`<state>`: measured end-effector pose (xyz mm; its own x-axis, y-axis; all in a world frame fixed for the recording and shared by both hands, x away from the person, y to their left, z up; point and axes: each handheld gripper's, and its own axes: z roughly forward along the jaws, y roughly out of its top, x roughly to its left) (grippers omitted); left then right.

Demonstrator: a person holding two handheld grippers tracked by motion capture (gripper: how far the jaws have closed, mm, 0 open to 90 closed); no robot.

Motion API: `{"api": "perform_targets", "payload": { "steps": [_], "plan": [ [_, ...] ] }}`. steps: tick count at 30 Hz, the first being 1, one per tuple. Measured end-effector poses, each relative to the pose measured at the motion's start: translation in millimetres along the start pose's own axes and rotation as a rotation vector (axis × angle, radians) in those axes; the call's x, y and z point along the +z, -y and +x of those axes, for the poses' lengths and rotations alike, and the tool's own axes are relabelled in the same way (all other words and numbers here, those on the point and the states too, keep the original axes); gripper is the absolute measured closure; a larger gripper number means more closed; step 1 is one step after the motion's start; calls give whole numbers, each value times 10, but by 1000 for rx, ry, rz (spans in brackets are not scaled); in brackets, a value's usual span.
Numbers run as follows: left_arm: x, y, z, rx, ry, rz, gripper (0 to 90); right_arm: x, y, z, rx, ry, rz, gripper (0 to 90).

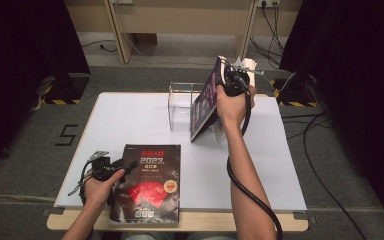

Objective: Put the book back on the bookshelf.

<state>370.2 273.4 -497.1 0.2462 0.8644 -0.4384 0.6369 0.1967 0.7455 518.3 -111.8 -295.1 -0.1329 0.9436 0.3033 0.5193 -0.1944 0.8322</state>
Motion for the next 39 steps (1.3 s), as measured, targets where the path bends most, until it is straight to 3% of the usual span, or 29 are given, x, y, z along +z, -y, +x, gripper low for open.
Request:
{"api": "perform_targets", "payload": {
  "steps": [12,15,23,33,39],
  "plan": [
    [2,0,3,-3,-1,0,267,-10,-16,-57,-31,51,25,817],
    [5,0,0,-2,0,0,267,-42,-25,-68,-5,27,52,824],
    [16,5,-10,-5,1,3,267,-73,-5,-65,-23,52,66,823],
    [16,4,-16,-3,2,2,267,-74,1,-92,-43,57,65,805],
    [18,6,-11,-6,0,2,267,-121,32,-118,-44,39,31,716]
  ]
}}
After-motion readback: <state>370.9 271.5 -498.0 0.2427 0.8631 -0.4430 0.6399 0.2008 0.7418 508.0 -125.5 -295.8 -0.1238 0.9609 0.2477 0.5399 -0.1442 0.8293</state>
